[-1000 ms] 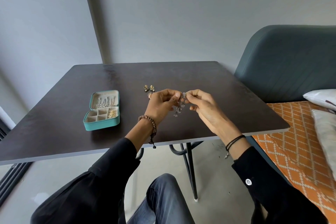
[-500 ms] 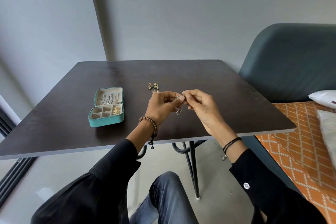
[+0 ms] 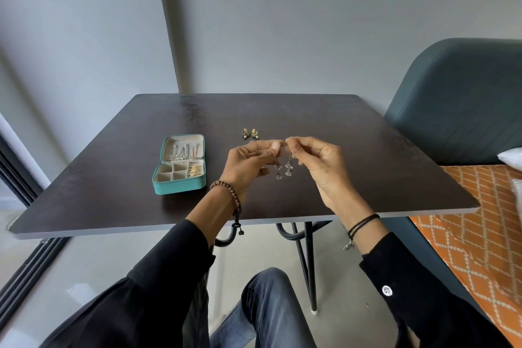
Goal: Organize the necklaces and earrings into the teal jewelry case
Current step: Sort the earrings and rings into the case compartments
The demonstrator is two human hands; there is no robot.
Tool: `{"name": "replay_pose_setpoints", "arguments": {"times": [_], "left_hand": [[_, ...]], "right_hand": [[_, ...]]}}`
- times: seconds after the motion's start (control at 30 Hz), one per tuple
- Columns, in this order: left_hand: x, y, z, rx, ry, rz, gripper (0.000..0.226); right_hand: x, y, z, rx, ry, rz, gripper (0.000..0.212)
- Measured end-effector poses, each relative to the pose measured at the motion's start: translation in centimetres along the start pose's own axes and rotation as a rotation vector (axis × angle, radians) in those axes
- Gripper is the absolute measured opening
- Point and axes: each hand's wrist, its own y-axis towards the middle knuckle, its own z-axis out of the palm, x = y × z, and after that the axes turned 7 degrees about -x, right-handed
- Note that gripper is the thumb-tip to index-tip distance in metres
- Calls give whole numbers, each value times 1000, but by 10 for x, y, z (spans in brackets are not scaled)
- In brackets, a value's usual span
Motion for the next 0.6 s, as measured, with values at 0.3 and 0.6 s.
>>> {"name": "replay_pose_setpoints", "arguments": {"times": [0.3, 0.6], "left_hand": [[-26, -4, -25, 77, 6, -37, 30], [-34, -7, -46, 77, 2, -10, 34]], "right_hand": [[14, -2, 9, 48, -38, 6, 20], [25, -5, 34, 121, -3, -15, 27]]}}
